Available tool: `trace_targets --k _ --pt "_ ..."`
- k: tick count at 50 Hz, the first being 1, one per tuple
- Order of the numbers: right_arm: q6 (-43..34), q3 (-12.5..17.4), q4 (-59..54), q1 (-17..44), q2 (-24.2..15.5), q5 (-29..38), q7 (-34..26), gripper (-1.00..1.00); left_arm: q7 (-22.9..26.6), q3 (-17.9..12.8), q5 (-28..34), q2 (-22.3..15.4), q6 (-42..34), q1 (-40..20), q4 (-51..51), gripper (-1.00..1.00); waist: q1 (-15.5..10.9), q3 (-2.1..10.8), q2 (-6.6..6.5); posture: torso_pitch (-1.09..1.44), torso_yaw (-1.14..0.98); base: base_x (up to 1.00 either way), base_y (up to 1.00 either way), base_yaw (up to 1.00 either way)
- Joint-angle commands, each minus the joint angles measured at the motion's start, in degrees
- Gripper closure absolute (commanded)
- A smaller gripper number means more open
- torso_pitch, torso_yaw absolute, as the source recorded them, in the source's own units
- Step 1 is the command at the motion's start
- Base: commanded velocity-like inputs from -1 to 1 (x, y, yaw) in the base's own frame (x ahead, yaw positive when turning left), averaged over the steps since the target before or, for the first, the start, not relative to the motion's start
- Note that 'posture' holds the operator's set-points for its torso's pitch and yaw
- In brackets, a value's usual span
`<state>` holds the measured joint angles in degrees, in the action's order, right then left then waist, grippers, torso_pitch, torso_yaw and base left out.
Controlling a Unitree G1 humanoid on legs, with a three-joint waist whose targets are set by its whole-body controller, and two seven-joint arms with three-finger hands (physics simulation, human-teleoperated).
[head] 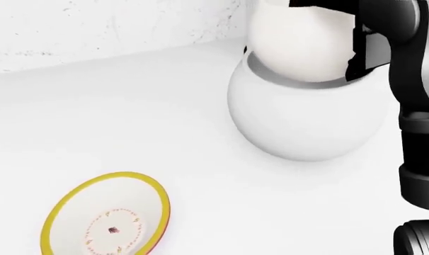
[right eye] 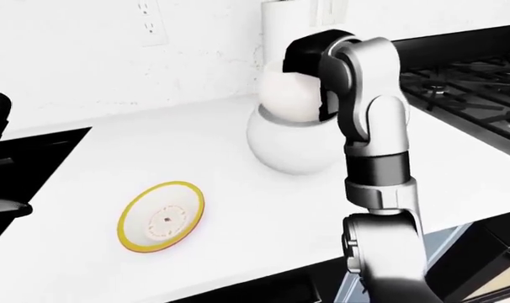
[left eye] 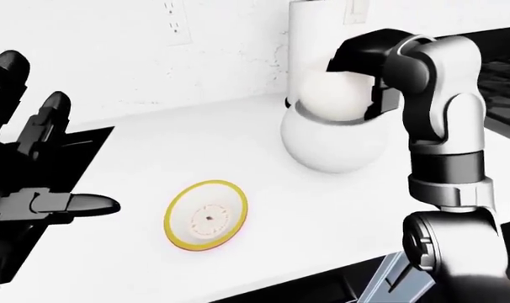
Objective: Stack the bowls from largest to smallest.
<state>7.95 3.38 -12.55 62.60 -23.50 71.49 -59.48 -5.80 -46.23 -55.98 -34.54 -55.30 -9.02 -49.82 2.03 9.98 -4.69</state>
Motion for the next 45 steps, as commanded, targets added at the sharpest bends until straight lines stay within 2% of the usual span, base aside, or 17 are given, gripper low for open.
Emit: trace_targets --k 1,11,18,31,45 --pt "-0.02 0.67 2.25 2.07 -0.67 -0.08 0.74 0.54 -0.81 -1.50 -0.91 -1.38 1.05 -1.16 -0.67 -1.00 -0.02 0.78 -0.06 -0.30 0.00 0.00 0.00 0.00" --pt "-0.30 0.98 3.70 1.35 -0.81 -0.39 -0.05 0.33 -0.25 -0.96 0.00 -0.88 1.99 -0.56 -0.69 -1.00 -0.05 0.79 -0.03 -0.30 0.00 0.00 0.00 0.00" --pt "-0.13 0.99 3.92 1.65 -1.02 -0.70 -0.57 0.29 0.10 -0.92 0.43 -0.74 2.14 -0.64 -0.42 -1.00 0.02 0.86 -0.01 -0.30 0.00 0.00 0.00 0.00" --pt "-0.04 1.32 6.14 2.18 -1.77 -1.64 -3.75 0.12 -1.91 -1.87 -2.48 -2.05 1.31 -1.07 -0.83 -1.00 0.15 0.71 -0.04 -0.30 0.00 0.00 0.00 0.00" --pt "0.01 1.35 7.50 1.14 -1.45 -1.60 -4.79 -0.25 -2.27 -2.49 -3.61 -2.80 2.03 -0.49 -0.25 -1.00 0.26 0.60 -0.18 -0.30 0.00 0.00 0.00 0.00"
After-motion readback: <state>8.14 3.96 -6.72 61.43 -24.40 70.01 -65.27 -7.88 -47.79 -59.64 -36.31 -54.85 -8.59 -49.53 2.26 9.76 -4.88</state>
